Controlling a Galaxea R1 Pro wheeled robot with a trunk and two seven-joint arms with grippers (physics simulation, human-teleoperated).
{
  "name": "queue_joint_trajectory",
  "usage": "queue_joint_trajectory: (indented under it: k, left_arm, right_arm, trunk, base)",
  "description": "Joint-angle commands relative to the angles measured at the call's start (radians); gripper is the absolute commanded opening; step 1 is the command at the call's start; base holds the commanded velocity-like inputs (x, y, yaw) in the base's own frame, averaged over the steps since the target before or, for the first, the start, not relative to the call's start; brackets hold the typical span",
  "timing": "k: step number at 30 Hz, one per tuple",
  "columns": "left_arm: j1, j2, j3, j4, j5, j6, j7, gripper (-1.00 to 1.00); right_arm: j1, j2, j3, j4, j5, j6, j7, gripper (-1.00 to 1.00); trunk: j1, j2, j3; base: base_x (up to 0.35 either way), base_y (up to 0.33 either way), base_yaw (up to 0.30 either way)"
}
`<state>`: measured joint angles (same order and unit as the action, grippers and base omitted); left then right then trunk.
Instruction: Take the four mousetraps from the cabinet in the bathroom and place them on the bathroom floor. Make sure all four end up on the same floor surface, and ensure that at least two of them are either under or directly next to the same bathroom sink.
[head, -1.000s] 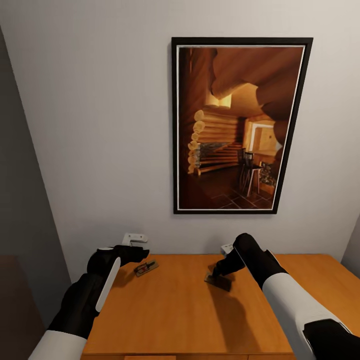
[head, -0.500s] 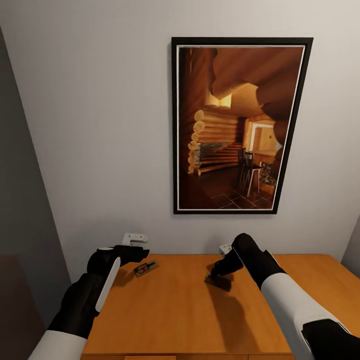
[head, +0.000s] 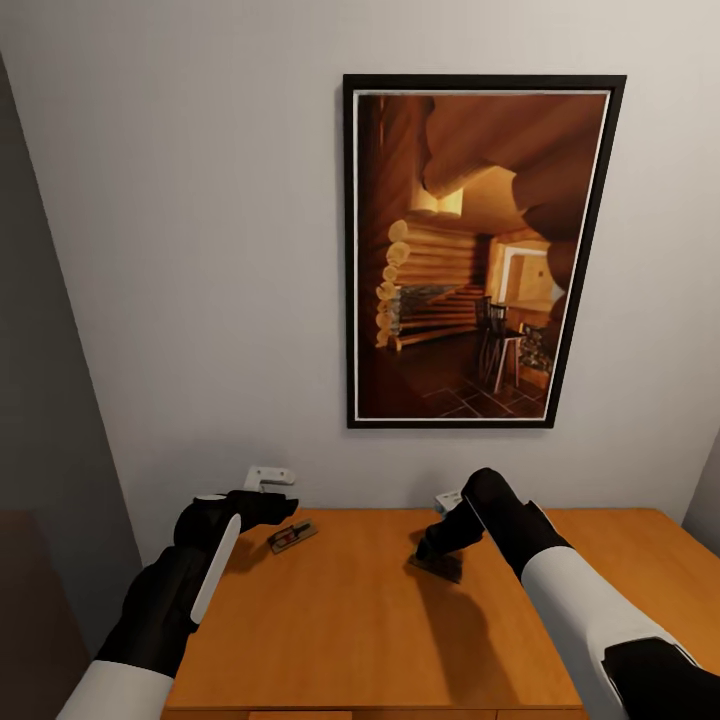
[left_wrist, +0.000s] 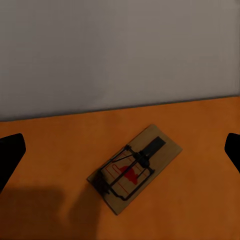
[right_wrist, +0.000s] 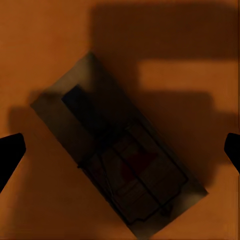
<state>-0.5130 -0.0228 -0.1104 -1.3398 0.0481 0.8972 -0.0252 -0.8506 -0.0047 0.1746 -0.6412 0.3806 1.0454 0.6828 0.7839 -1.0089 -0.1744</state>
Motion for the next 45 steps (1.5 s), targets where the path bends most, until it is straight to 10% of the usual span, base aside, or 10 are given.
queue_joint_trajectory:
  k: [1,45]
  left_arm:
    - [-0.001,0.0,0.001,-0.001,0.004,0.005,0.001,1.0]
    - [-0.001,0.0,0.001,0.0,0.007,0.005,0.001,1.0]
  right_arm:
    - [-0.001,-0.001,0.002,-0.001,0.01,0.002,0.01,1.0]
    - [-0.001,0.004,0.001,0.051,0.011,0.002,0.007,1.0]
  trunk:
    - [0.0,-0.001,-0.002]
    - [0.0,-0.001,-0.002]
  base:
    - [0.0,0.0,0.0]
    - [0.0,0.0,0.0]
